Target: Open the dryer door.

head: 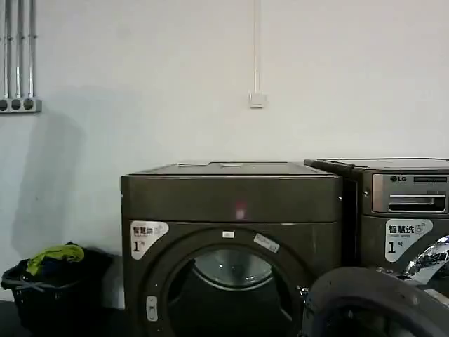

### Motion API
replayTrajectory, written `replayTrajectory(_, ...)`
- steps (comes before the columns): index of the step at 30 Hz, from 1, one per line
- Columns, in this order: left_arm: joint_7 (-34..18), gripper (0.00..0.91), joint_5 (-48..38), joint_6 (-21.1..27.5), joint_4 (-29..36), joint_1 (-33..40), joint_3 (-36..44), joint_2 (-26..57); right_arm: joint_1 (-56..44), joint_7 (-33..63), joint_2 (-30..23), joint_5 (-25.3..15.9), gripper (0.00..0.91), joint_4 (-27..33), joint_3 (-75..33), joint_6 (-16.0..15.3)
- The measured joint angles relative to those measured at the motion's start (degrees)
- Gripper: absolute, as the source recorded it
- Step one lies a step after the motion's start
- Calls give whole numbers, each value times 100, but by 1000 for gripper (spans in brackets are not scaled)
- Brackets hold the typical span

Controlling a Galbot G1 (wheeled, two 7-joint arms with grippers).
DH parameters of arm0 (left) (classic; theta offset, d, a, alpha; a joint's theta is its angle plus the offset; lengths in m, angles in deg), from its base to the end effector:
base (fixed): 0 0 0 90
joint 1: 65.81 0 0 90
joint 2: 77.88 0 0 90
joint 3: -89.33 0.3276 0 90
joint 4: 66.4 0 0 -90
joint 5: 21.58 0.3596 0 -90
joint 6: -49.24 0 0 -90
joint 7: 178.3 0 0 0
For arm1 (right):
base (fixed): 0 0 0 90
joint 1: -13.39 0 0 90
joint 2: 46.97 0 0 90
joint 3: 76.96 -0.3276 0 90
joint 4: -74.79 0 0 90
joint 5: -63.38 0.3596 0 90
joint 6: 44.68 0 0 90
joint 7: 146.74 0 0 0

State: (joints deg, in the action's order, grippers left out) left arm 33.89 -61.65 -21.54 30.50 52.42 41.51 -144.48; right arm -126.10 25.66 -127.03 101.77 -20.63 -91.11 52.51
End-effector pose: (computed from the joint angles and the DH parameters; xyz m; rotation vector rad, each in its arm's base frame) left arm 0.4016 -0.1070 -0.1887 -1.8486 -2.3795 0.0819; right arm -0.2312 -0.3926 -0.0824 1.8699 2.1769 -0.7166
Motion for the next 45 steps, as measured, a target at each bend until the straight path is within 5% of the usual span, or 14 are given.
replayTrajectory(27,-37,907,131,-18,-538,523,829,-1012,-282,177,40,-146,907,670,-625,36)
replayTrajectory(45,-322,907,578,417,1420,-940,-1144,649,-144,106,133,-458,907,618,-503,-61)
